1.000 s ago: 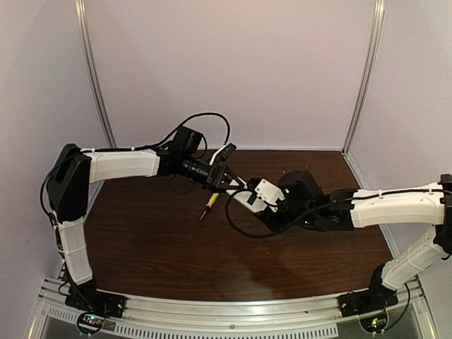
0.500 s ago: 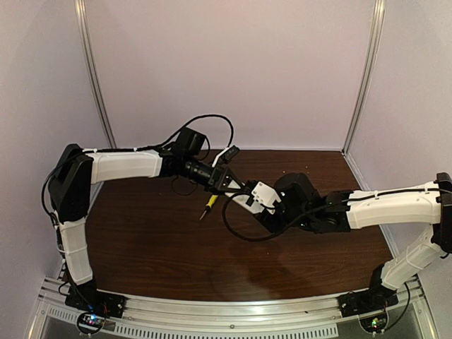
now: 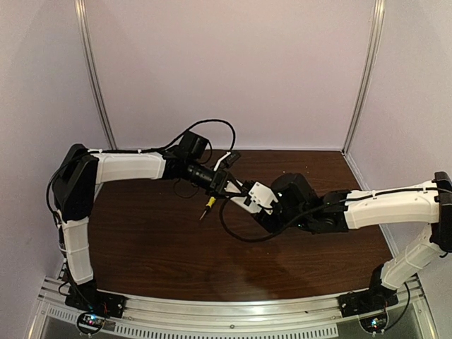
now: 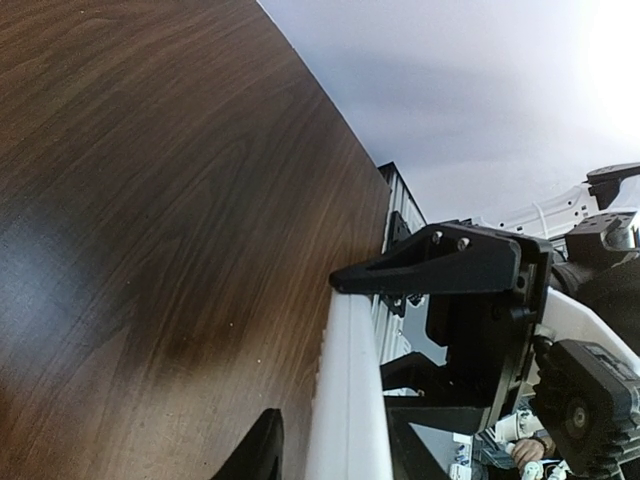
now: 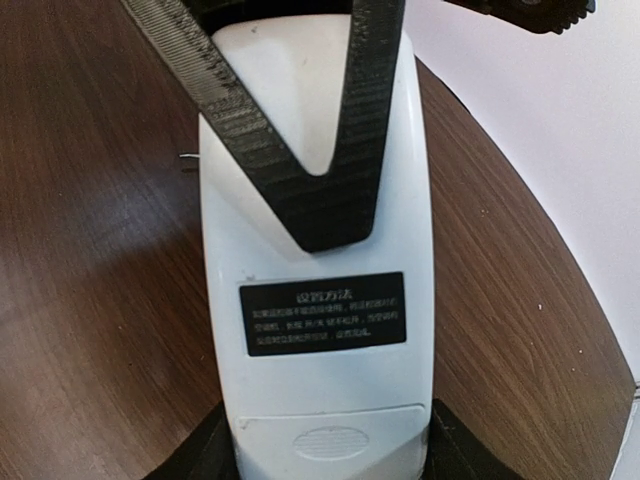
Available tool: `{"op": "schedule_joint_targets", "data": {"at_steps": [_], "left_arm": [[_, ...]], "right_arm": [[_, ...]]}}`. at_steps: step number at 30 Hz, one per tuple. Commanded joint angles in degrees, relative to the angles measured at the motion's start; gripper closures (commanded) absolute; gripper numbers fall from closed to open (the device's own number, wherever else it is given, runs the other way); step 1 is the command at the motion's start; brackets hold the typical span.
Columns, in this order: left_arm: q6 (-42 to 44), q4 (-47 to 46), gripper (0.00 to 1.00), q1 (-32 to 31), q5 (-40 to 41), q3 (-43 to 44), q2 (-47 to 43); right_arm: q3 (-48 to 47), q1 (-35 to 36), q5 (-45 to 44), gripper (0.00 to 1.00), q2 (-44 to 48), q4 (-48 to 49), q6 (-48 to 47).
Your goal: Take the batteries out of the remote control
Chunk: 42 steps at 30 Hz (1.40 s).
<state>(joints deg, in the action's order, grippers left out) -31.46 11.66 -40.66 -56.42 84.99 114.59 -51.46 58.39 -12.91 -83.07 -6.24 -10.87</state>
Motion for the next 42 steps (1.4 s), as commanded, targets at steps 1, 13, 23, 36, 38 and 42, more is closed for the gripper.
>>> {"op": "schedule_joint_targets", "data": {"at_steps": [1, 13, 23, 36, 38, 42], "left_arm": [[0.79, -0.32, 0.67, -0.40, -0.62, 1.93, 0.87], [1.13, 1.05, 1.00, -0.47, 1.14, 1.58, -0.21], [2.07, 0.64, 1.00, -0.47, 4.88, -1.80, -4.40], [4.92, 1.69, 1.00, -0.47, 7.73, -1.61, -6.79], [5.45, 2.09, 1.00, -0.47, 7.99, -1.72, -7.19], [6.79, 3.97, 1.00, -0.33, 10.44, -1.76, -8.10]], "right_arm": [[-1.78, 0.74, -1.68, 1.00, -0.56, 0.29, -0.64], [-5.49, 1.02, -3.34, 1.00, -2.24, -3.87, 2.94], [-6.97, 1.03, -1.65, 0.58, -3.07, -8.49, 7.93], [-6.14, 0.96, -2.90, 0.00, -0.69, -7.35, 8.31], [-6.02, 0.94, -3.20, 0.00, -0.34, -7.01, 8.57], [-6.02, 0.94, -4.18, 0.00, 0.24, -7.03, 8.85]]}}
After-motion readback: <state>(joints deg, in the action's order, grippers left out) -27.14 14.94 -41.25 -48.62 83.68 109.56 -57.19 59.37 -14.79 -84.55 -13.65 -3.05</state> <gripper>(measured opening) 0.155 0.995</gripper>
